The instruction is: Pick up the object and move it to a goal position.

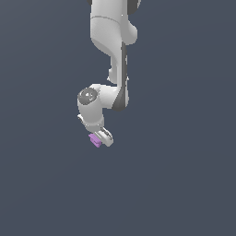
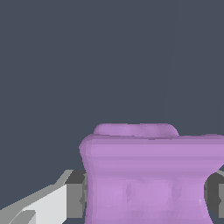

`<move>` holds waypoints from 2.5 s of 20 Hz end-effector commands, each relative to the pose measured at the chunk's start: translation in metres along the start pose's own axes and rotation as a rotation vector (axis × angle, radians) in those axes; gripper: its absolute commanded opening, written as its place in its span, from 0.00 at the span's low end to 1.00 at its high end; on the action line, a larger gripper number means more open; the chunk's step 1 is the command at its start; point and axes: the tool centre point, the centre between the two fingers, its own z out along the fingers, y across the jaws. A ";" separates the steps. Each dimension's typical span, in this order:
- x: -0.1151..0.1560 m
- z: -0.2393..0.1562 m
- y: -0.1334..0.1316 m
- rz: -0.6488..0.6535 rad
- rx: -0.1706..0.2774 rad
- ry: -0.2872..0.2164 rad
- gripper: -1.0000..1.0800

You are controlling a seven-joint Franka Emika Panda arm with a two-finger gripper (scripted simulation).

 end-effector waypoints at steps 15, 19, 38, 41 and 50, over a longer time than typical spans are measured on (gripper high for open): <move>0.005 -0.145 -0.060 -0.024 -0.004 0.092 0.00; 0.003 -0.198 -0.083 -0.033 -0.006 0.125 0.00; -0.019 -0.393 -0.171 -0.073 -0.010 0.247 0.00; -0.023 -0.412 -0.180 -0.078 -0.011 0.259 0.00; -0.029 -0.446 -0.198 -0.087 -0.012 0.280 0.00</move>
